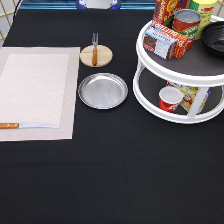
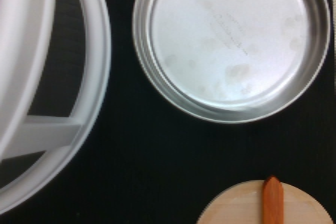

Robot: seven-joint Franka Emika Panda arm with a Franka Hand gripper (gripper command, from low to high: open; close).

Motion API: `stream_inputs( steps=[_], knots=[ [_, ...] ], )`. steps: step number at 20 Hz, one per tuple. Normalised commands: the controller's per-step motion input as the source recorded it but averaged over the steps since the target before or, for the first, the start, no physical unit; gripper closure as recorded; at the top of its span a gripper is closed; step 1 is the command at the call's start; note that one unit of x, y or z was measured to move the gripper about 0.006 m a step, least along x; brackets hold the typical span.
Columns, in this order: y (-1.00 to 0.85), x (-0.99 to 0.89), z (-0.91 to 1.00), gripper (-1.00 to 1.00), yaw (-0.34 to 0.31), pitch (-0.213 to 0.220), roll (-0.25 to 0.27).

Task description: Arrange plate and fork

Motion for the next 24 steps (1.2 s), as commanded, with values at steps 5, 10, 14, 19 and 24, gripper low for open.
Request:
stream_inputs(
  steps=[5, 10, 14, 19, 24],
  knots=[
    [-0.01, 0.54, 0.04, -1.00, -0.011, 0.050, -0.015],
    [-0.17, 0.94, 0.04, -1.00, -0.064, 0.048, 0.000],
    [-0.31, 0.89, 0.00, -1.00, -0.070, 0.032, 0.031],
    [-0.35, 0.82, -0.08, -1.00, -0.032, 0.030, 0.056],
    [-0.29, 0.72, -0.29, -1.00, -0.017, 0.026, 0.094]
  ],
)
